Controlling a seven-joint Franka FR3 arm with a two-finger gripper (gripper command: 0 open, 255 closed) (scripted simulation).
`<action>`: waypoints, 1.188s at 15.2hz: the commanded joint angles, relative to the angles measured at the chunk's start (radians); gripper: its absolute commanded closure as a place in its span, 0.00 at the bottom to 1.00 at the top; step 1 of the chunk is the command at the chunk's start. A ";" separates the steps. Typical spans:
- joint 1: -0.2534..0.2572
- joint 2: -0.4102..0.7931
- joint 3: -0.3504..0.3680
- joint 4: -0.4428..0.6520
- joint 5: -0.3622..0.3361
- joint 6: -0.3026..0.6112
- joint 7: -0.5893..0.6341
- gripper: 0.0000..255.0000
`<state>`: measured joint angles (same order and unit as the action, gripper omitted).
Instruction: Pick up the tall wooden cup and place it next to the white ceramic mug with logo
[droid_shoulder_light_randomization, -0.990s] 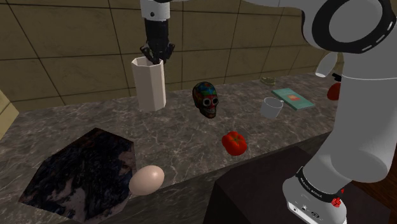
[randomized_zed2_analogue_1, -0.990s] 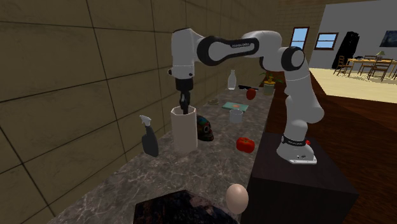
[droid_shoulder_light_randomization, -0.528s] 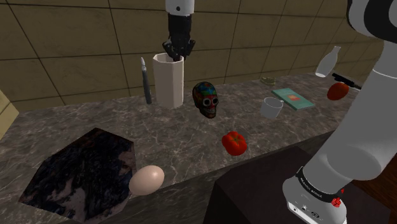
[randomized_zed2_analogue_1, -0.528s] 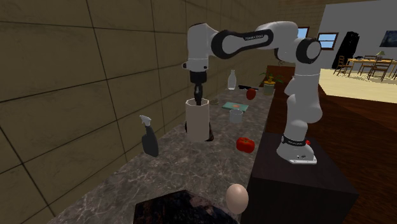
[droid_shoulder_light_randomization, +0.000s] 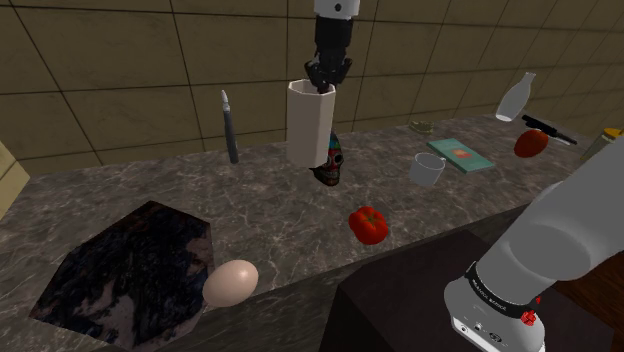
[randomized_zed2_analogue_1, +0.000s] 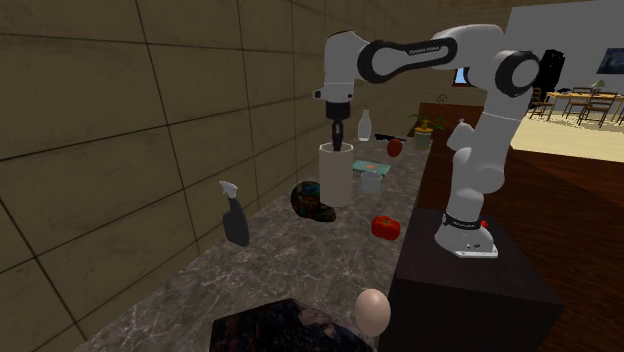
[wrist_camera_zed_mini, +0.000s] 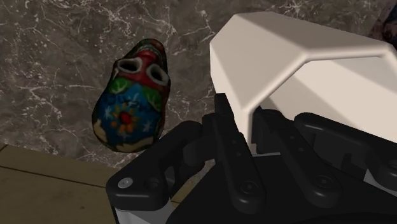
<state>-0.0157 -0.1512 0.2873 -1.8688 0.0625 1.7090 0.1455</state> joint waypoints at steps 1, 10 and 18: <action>-0.014 -0.066 -0.026 -0.062 0.013 -0.004 -0.046 1.00; -0.060 -0.326 -0.159 -0.253 0.013 -0.080 -0.227 1.00; -0.108 -0.505 -0.292 -0.342 -0.052 -0.175 -0.386 1.00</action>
<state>-0.1169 -0.6348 0.0135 -2.2075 0.0210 1.5519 -0.2190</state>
